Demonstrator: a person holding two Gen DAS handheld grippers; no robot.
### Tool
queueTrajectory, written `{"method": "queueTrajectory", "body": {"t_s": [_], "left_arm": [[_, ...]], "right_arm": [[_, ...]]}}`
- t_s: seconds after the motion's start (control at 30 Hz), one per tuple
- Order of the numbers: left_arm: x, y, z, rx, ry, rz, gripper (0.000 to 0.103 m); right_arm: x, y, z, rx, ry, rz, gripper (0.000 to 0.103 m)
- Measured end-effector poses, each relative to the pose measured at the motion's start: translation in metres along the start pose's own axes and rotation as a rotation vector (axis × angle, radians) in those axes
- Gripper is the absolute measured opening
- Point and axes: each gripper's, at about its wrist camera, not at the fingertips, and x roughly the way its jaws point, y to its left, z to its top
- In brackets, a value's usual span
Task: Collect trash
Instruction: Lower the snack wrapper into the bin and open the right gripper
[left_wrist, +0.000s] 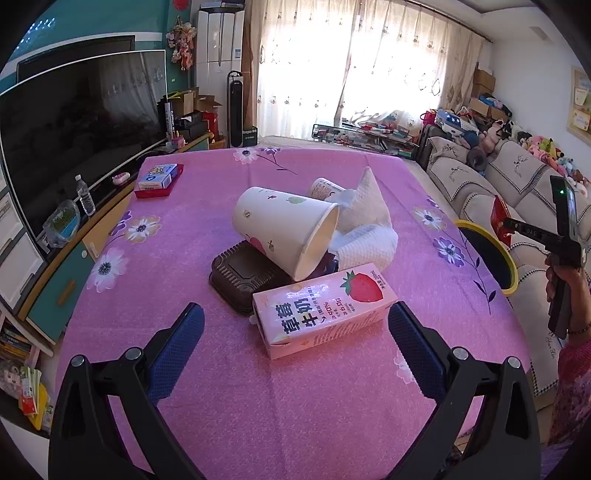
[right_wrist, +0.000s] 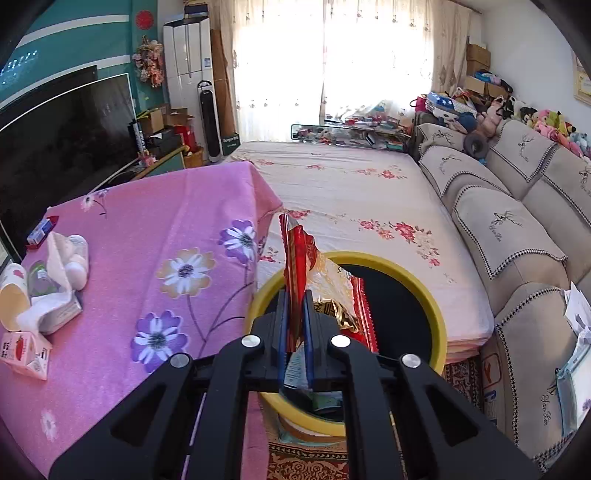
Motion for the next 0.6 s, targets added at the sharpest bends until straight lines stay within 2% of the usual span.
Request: {"method": "queueTrajectory", "body": {"t_s": [0.07, 0.1, 0.17, 0.27, 0.5, 0.6], "left_arm": [[0.002, 0.000, 0.000, -0.001, 0.004, 0.001, 0.098], [0.003, 0.000, 0.000, -0.002, 0.007, 0.001, 0.098], [0.005, -0.001, -0.001, -0.002, 0.012, -0.001, 0.098], [0.009, -0.002, -0.002, 0.004, 0.022, -0.012, 0.098], [0.029, 0.000, -0.007, 0.023, 0.045, -0.056, 0.098], [0.039, 0.001, -0.006, 0.068, 0.036, -0.079, 0.098]], "right_arm": [[0.012, -0.008, 0.000, 0.003, 0.016, -0.034, 0.014], [0.018, -0.013, -0.001, 0.013, 0.022, -0.049, 0.025], [0.024, -0.020, -0.004, 0.034, 0.027, -0.099, 0.038], [0.024, -0.023, -0.012, 0.074, 0.026, -0.073, 0.041], [0.015, -0.008, -0.023, 0.038, 0.014, -0.064, 0.043], [0.013, -0.005, -0.024, 0.034, 0.021, -0.056, 0.044]]}}
